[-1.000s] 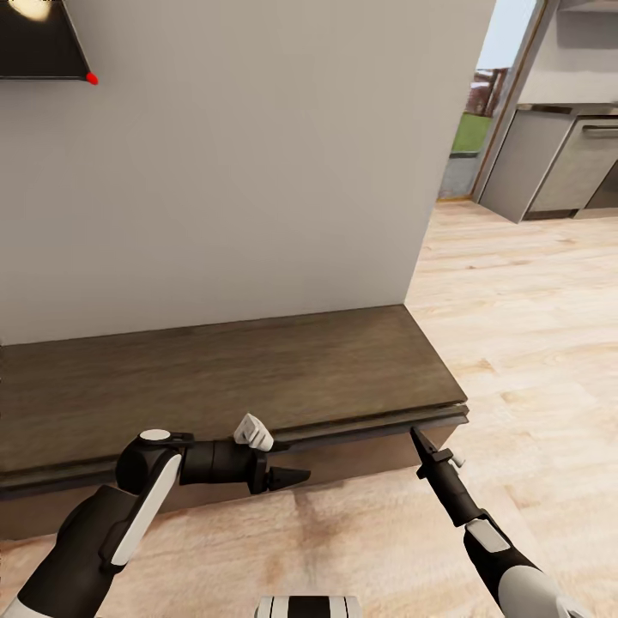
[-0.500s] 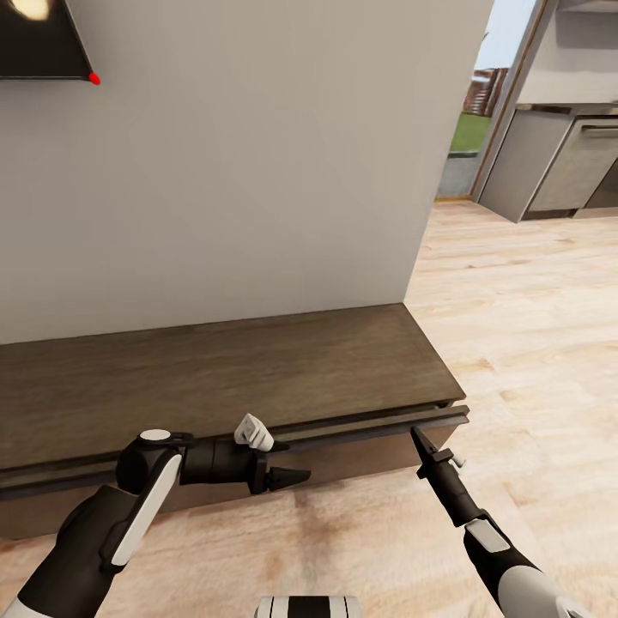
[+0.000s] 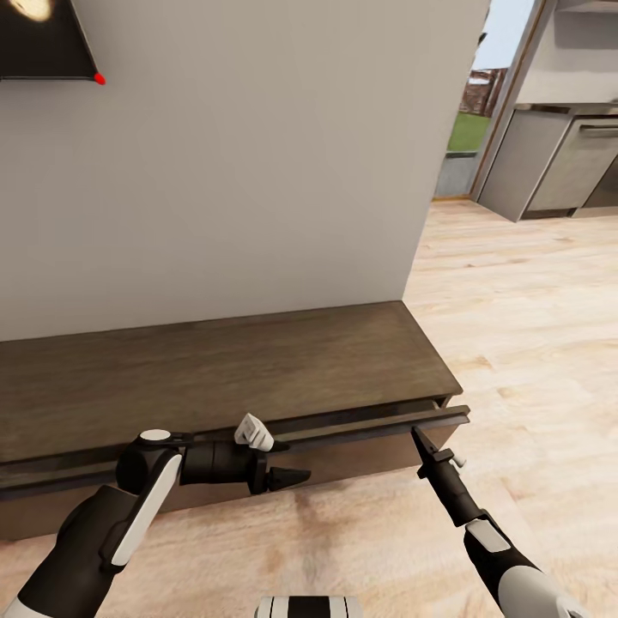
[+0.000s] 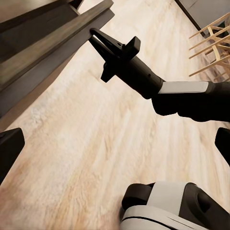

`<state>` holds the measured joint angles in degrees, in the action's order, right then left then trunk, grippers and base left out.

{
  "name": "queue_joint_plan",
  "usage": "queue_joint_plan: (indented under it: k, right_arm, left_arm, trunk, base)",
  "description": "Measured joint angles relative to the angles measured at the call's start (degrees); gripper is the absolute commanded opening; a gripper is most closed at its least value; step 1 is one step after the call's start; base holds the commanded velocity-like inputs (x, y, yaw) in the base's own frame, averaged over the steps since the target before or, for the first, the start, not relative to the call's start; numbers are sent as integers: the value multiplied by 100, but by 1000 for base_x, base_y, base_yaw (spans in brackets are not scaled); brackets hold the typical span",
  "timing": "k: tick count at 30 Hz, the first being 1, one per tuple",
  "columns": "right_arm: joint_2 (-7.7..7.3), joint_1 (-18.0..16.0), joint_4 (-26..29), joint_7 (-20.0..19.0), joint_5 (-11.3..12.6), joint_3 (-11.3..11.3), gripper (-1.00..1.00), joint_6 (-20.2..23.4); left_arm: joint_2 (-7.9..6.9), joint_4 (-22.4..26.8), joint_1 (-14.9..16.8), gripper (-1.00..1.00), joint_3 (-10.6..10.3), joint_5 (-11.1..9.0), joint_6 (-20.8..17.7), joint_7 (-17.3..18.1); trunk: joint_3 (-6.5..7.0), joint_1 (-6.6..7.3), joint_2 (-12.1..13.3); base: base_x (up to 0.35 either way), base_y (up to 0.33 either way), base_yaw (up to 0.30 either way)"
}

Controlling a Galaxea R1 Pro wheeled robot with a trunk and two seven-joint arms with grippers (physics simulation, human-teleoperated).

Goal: Place each of the two pumpkins and all three candles from the living room inside a cabinet in the living room (use any cabinet), then make sure every cabinet is closed, and position the cauldron so it is next to a table in the living room.

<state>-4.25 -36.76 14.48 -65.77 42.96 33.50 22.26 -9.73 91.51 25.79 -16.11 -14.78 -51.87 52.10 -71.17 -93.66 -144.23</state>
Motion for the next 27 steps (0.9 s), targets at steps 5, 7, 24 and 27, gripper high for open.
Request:
queue_joint_plan:
  k: [5, 7, 24, 27]
  right_arm:
    - [-1, -2, 1, 9, 4, 14, -100, 0]
    - [-4, -1, 0, 4, 2, 11, -100, -1]
    - [-4, -1, 2, 15, 12, 45, -100, -1]
    - [-6, -3, 3, 23, 18, 57, -100, -1]
  left_arm:
    - [0, -1, 0, 100, 0, 0, 0, 0]
    - [0, 0, 0, 100, 0, 0, 0, 0]
    - [0, -1, 0, 100, -16, 1, 43, 0]
    - [0, -1, 0, 100, -17, 2, 44, 1]
  trunk:
    - [0, -1, 0]
    - [0, 0, 0]
    - [0, 0, 0]
    - [0, -2, 0]
  base:
    - [-74, 0, 0]
    - [-28, 0, 0]
    - [-49, 0, 0]
    - [-139, 0, 0]
